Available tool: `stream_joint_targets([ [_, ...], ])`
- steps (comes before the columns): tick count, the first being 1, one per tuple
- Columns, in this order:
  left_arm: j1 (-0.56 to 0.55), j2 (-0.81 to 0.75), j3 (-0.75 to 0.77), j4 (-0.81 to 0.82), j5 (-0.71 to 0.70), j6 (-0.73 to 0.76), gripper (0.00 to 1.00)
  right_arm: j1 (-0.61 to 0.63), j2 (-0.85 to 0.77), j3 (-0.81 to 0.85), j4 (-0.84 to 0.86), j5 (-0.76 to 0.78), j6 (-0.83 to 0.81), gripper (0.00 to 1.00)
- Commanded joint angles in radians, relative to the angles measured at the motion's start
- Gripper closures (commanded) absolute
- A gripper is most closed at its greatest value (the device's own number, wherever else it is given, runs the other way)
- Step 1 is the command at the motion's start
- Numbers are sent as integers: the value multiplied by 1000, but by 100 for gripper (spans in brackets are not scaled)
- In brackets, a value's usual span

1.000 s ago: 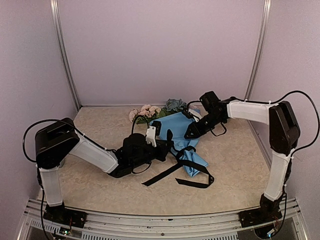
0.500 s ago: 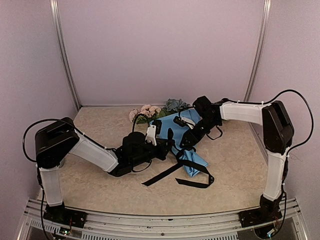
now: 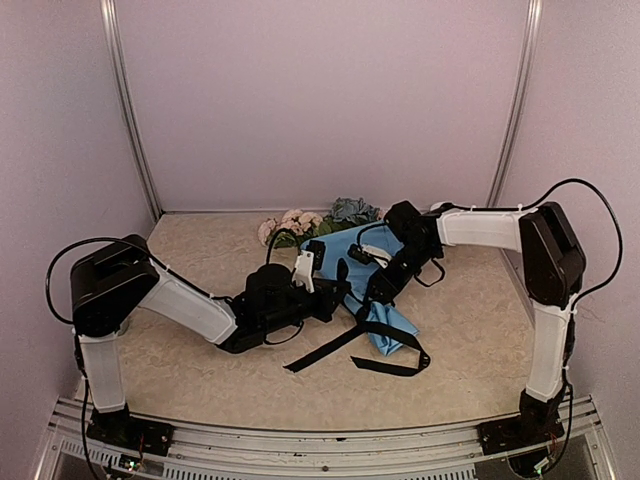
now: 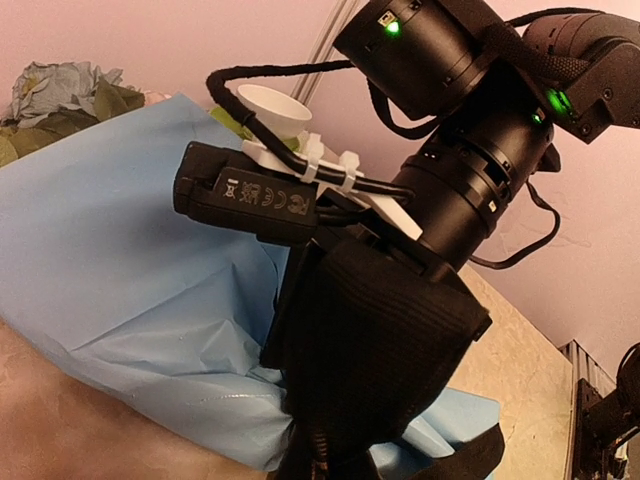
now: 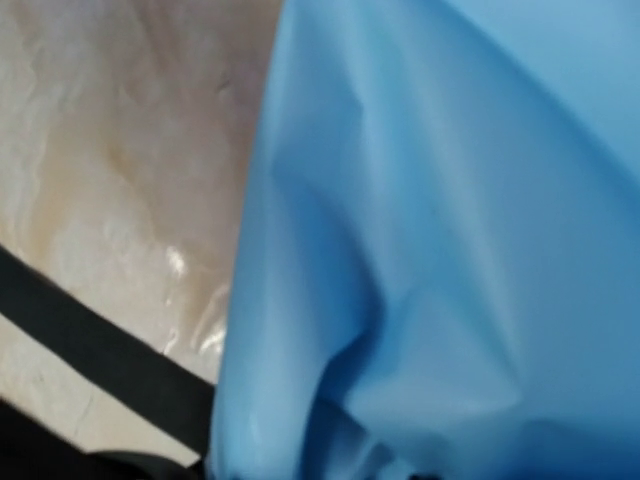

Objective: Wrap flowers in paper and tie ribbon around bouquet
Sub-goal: Cross the half-tied ribbon over the folded bouquet.

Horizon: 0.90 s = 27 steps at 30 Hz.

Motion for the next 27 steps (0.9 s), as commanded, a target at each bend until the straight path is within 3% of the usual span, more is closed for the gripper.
stream_joint_targets([
  [1, 6, 20, 35, -15, 14, 0, 100, 8, -63, -32, -35, 0, -7, 63],
  [7, 6, 29, 49, -39, 23, 7, 100, 18, -105, -34, -38, -60, 6, 66],
  [14, 7, 34, 52, -42, 24, 13, 100, 24, -113, -86, -34, 51, 33, 68],
  [22, 6, 35, 55, -41, 46, 7, 100, 19, -69, -4, -6, 122, 53, 73],
  [27, 6, 40, 56, -38, 54, 2, 100, 24, -90, -40, 18, 120, 42, 65],
])
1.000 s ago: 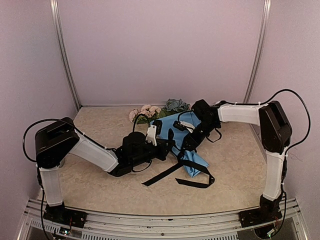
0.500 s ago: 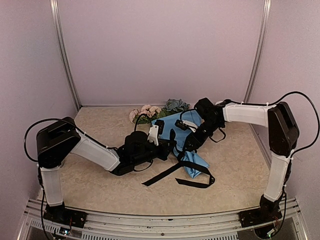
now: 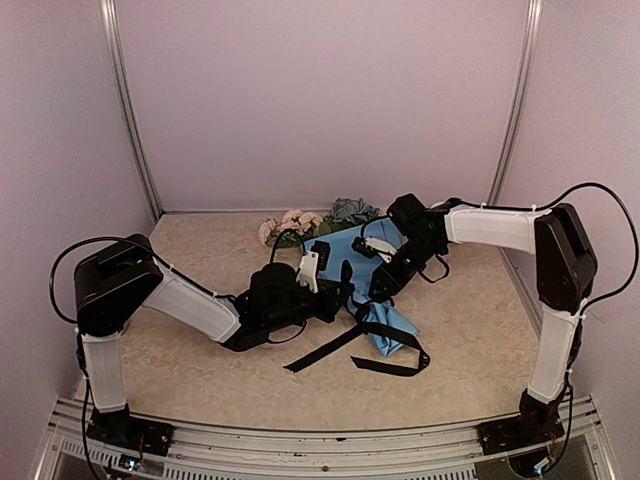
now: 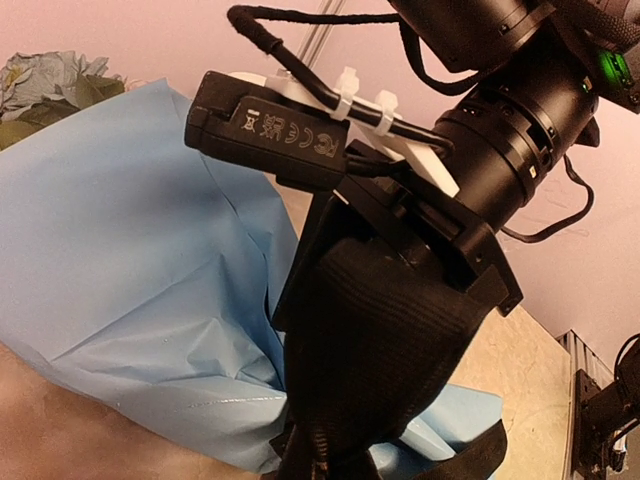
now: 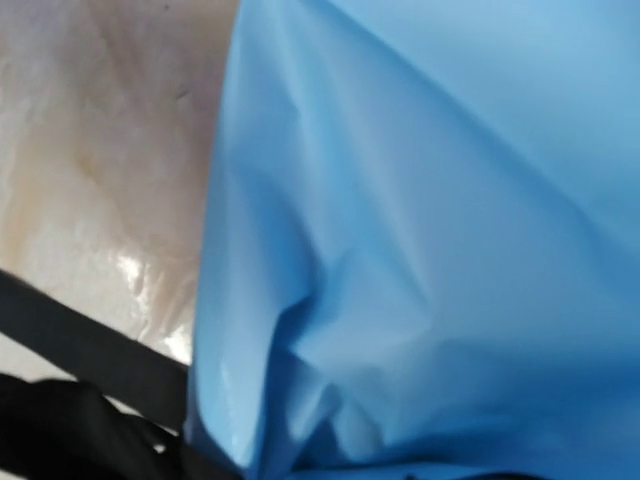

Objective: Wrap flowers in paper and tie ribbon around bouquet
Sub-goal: Cross the half-tied ribbon over the folded bouquet.

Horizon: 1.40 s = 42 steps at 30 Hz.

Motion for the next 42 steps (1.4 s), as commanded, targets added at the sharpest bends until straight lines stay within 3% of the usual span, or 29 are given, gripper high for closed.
stream_joint_targets([
  [1, 6, 20, 25, -3, 22, 1, 100, 13, -9, -19, 18, 3, -5, 63],
  [6, 7, 24, 30, -3, 29, -2, 100, 33, 8, -53, 9, 45, -8, 62],
  [10, 8, 20, 28, -10, 22, -1, 100, 35, 17, -57, -11, 55, -13, 68],
  [14, 8, 17, 27, -19, 19, -2, 100, 35, -13, -51, -1, 19, -3, 90],
  [17, 8, 14, 27, -18, 15, -4, 100, 36, -26, -35, -2, -1, 13, 100],
  [29, 8, 15, 44, -32, 12, 16, 100, 12, -94, -71, 47, -94, 97, 100],
  [36, 11, 15, 21, -47, -30, -33, 100, -4, -97, -65, 33, -11, 130, 100],
  [40, 12, 12, -16, -58, -17, -54, 100, 3, -125, -116, 95, -43, 165, 93],
  [42, 13, 9, -34, -57, 1, -59, 91, 26, -143, -146, 121, -42, 168, 90],
])
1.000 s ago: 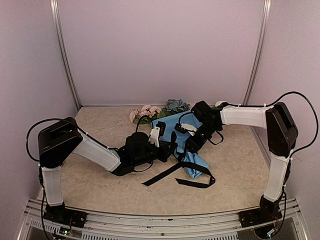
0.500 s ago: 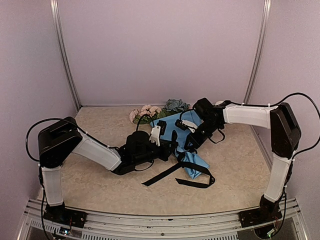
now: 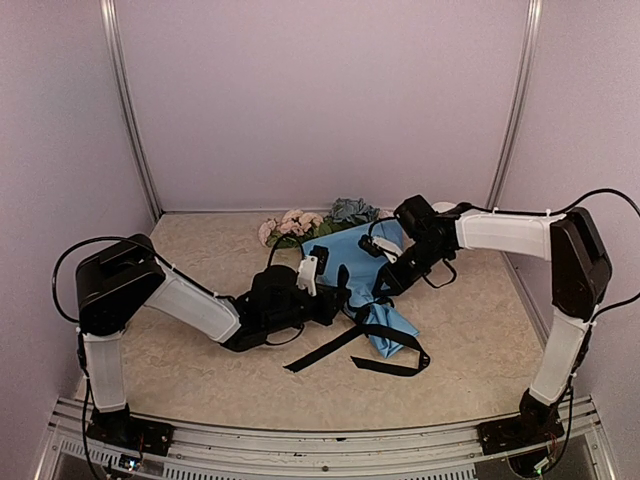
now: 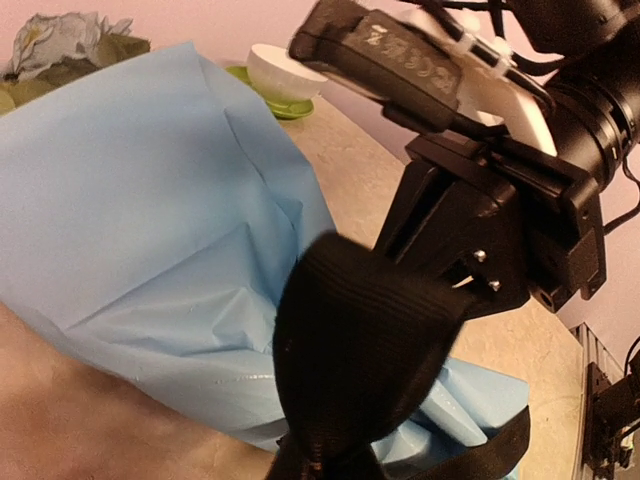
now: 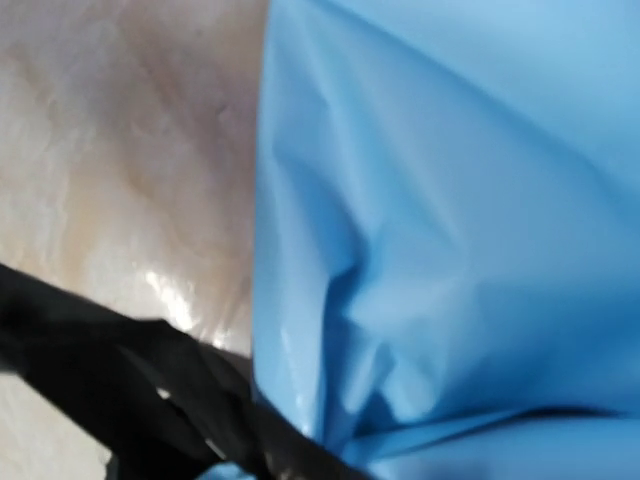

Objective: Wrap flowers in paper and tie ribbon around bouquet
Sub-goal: Cross the half-tied ribbon over the folded bouquet.

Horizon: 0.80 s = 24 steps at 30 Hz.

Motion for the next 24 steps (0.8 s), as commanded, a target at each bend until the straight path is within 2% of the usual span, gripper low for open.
stream_joint_targets([
  [1, 6, -6, -42, -13, 14, -32, 85, 31, -62, -64, 63, 0, 38, 89],
  [3, 12, -19, -57, -14, 11, -58, 66, 35, -75, -90, 81, 28, 63, 86],
  [7, 28, -60, -121, -21, -28, -155, 48, 34, -112, -107, 104, 89, 93, 86],
  [9, 24, -99, -170, -31, -98, -191, 36, 31, -112, -91, 100, 115, 94, 85],
  [12, 8, -181, -256, -56, -272, -235, 8, 13, -82, -49, 76, 144, 92, 85],
  [13, 3, -212, -283, -69, -336, -247, 2, 8, -70, -41, 68, 152, 91, 84],
  [16, -2, -308, -339, -130, -471, -250, 1, 6, -30, -17, 54, 157, 55, 80],
  [18, -10, -336, -331, -133, -489, -176, 8, 10, -3, -2, 49, 126, 12, 75],
  [21, -19, -276, -195, -193, -409, 13, 22, 25, 25, 16, 58, 121, -38, 74],
  [24, -1, -152, -3, -332, -281, 103, 40, 31, 48, 40, 67, 144, -69, 75],
])
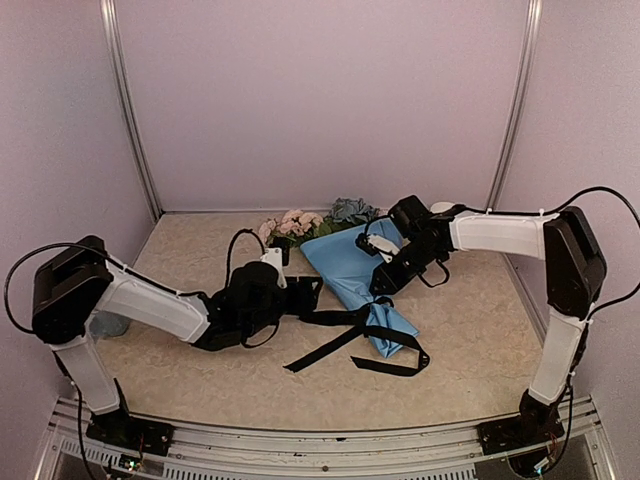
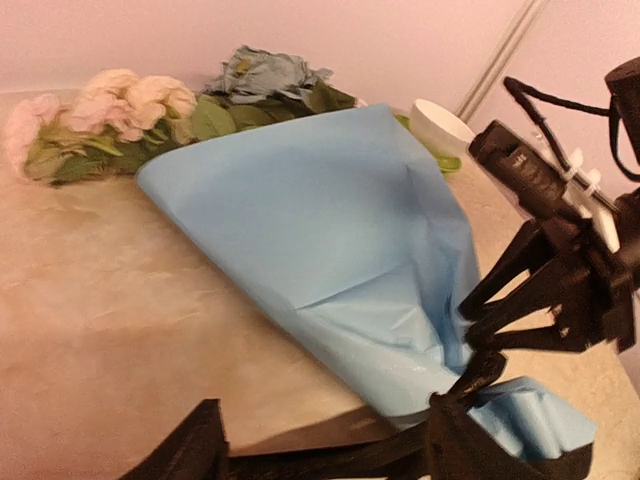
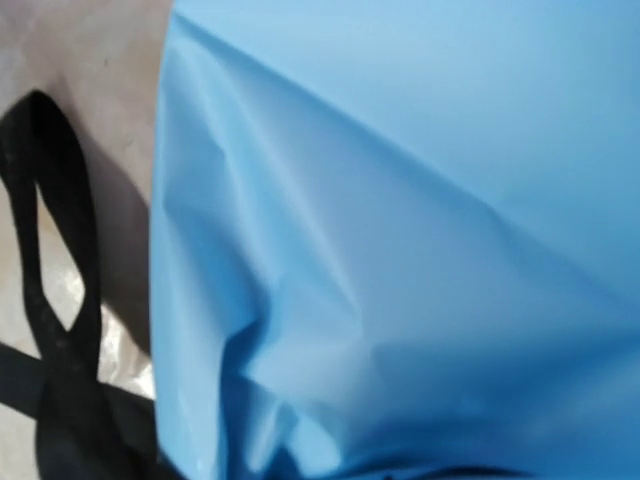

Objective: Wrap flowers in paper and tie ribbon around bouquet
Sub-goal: Cross the half-tied ribbon over the folded bouquet.

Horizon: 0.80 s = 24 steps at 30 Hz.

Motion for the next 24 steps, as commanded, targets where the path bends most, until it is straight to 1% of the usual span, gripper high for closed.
stream_joint_targets([
  [1, 18, 150, 234, -168, 152, 202, 44, 13, 42, 50, -3, 25, -78, 76],
  [3, 50, 211, 285, -191, 222, 199, 46, 15, 55, 60, -19, 36, -97, 76],
  [4, 70, 233, 299, -203, 266, 192, 46, 15, 58, 61, -28, 33, -103, 75],
  [5, 92, 250, 304, -213, 324, 192, 43, 15, 56, 58, -36, 27, -110, 74],
  [7, 128, 276, 307, -233, 448, 192, 33, 15, 39, 39, -44, 7, -120, 73],
  [8, 138, 285, 306, -259, 472, 194, 27, 15, 29, 28, -44, -6, -124, 73],
  [10, 142, 294, 296, -287, 486, 210, 18, 15, 11, 7, -46, -35, -132, 70],
  [12, 141, 319, 301, -329, 450, 213, 14, 16, 6, -9, -46, -45, -129, 70],
  [14, 143, 343, 318, -374, 422, 209, 14, 18, 6, -20, -52, -34, -132, 70],
  [16, 143, 349, 317, -391, 425, 204, 17, 21, 3, -28, -60, -30, -136, 70],
  [19, 136, 340, 293, -391, 480, 202, 23, 28, -19, -54, -59, -29, -134, 68],
  [24, 78, 302, 247, -390, 522, 247, 24, 33, -55, -73, -65, -70, -134, 65],
])
